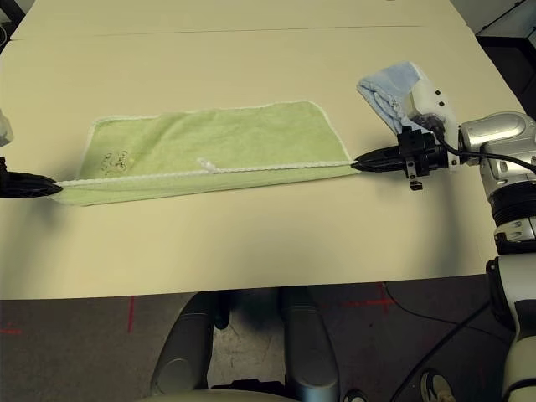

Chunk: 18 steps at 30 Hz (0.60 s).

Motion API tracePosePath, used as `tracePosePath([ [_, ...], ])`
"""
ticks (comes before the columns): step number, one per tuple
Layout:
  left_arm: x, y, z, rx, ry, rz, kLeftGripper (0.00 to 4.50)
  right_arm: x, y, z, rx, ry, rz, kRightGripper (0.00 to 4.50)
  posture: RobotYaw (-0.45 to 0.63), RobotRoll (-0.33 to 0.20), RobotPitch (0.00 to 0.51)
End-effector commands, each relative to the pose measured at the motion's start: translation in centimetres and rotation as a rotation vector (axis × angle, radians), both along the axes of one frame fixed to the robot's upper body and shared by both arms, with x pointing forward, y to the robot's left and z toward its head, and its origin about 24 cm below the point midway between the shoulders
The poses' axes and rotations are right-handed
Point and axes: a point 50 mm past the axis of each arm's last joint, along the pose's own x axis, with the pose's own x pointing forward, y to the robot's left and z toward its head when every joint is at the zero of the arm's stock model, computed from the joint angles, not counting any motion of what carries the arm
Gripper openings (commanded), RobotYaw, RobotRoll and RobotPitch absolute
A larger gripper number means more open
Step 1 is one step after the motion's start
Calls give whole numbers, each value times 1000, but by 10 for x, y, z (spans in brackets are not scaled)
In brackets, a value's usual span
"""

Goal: Fold the towel and set it aside.

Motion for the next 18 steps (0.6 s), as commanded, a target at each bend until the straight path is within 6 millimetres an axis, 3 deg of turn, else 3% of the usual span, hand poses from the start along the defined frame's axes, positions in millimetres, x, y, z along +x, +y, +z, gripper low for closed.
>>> tracePosePath([
  [1,-3,12,6,35,21,69,7,0,-7,-1,-20,11,-29,0,42,0,289],
  [9,8,13,19,29,-70,89,7,8,2,11,56,-8,-37,0,56,0,287],
  [18,42,11,27,37,-249,151,7,30,12,16,143,-155,-175,0,61,0,288],
])
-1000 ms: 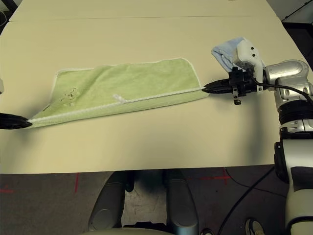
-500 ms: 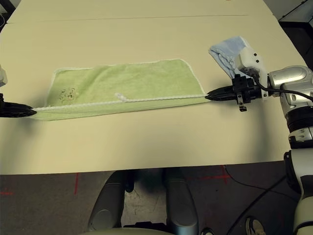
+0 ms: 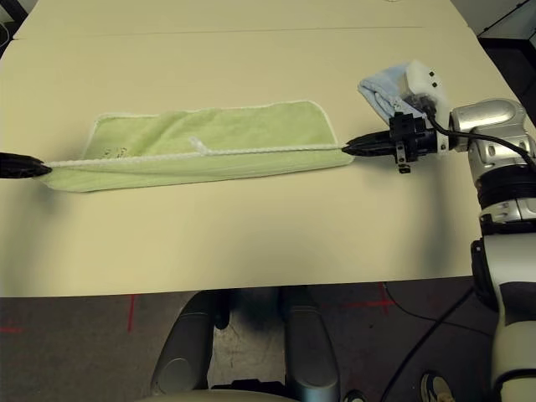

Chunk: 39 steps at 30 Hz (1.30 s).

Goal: Fold the towel and set it aside.

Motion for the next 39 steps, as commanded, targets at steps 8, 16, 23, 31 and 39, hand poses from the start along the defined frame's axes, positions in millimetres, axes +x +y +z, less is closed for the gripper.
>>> tracePosePath([
  [8,30,3,11,58,-147,100,7,14,-4,-5,-33,-132,-190,0,58,0,289],
  [16,38,2,12,69,-160,106,7,26,12,-2,-20,-224,-261,0,51,0,289],
  [23,42,5,6,70,-175,149,7,35,28,5,15,-277,-309,0,51,0,289],
  [31,51,5,1,69,-228,182,7,39,35,5,-7,-288,-329,0,64,0,289],
  [39,66,-6,-4,57,-253,160,7,39,34,0,-40,-272,-330,0,60,0,289],
])
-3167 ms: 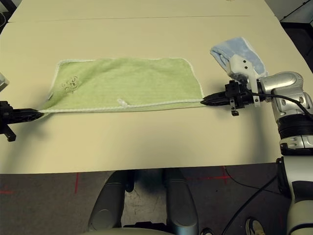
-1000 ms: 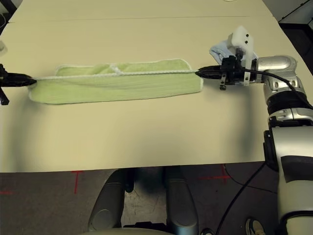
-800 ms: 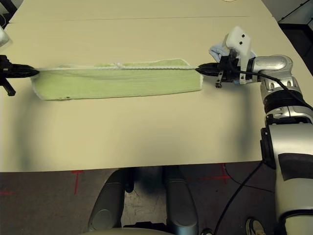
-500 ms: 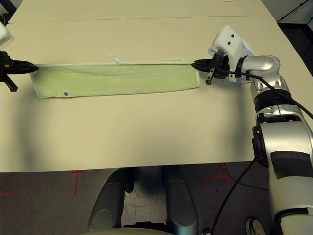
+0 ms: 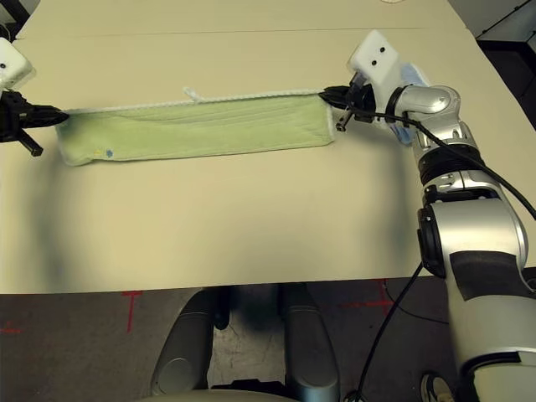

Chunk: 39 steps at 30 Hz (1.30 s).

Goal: Fold the towel and set it aside.

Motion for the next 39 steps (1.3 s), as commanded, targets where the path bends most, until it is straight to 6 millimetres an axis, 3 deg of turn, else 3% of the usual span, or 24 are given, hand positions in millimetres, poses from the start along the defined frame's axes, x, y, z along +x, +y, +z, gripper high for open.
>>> tracePosePath([
  [1,3,0,-1,17,6,4,7,-1,-7,-6,-18,32,-24,0,60,0,289],
  [10,4,0,-5,44,61,-1,7,0,-3,-12,-44,55,-24,0,51,0,288],
  [11,3,1,-5,50,69,6,459,1,-1,-12,-35,54,-22,549,51,0,288],
  [15,0,6,1,42,40,33,1775,2,1,-10,-16,44,-24,1843,52,0,286],
  [22,-1,14,21,77,-159,119,4483,0,-7,-5,-3,28,-55,4483,55,0,280],
  [27,-3,14,32,55,-272,133,4483,-2,-19,0,39,18,-88,4483,59,0,268],
  [39,-19,5,23,-55,-190,28,4483,-2,-29,9,199,-10,-150,4483,53,0,251],
])
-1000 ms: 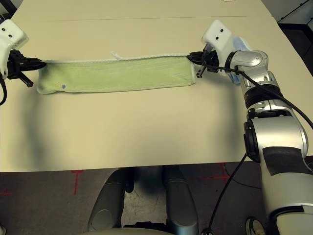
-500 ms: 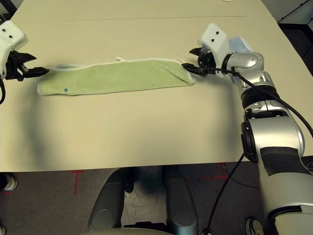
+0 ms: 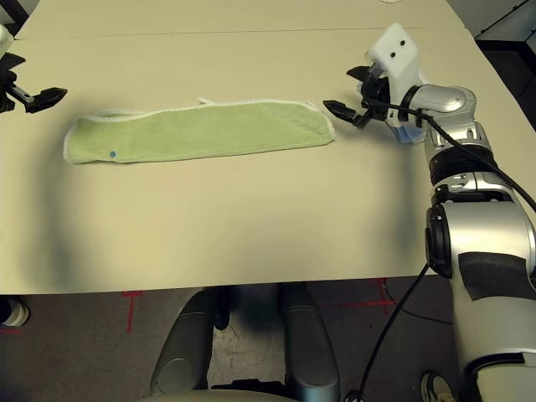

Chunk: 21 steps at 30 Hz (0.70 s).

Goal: Fold the towel and set it aside.

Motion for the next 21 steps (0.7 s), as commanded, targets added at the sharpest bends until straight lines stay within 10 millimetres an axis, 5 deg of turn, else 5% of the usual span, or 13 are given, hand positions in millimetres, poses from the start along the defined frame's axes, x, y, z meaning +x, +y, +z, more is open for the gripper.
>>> tracePosePath([
  [1,-9,6,1,-5,10,15,4483,0,-6,4,37,-25,-42,4483,54,0,251],
  [6,-11,1,-2,-39,30,-11,4483,2,-7,19,37,-119,-118,4483,54,0,250],
  [11,-15,-8,-10,-100,57,-60,4483,0,16,18,181,-71,100,4483,53,0,249],
  [21,-20,-36,-28,-281,107,-122,4483,-6,62,-17,511,255,248,4483,54,0,248],
])
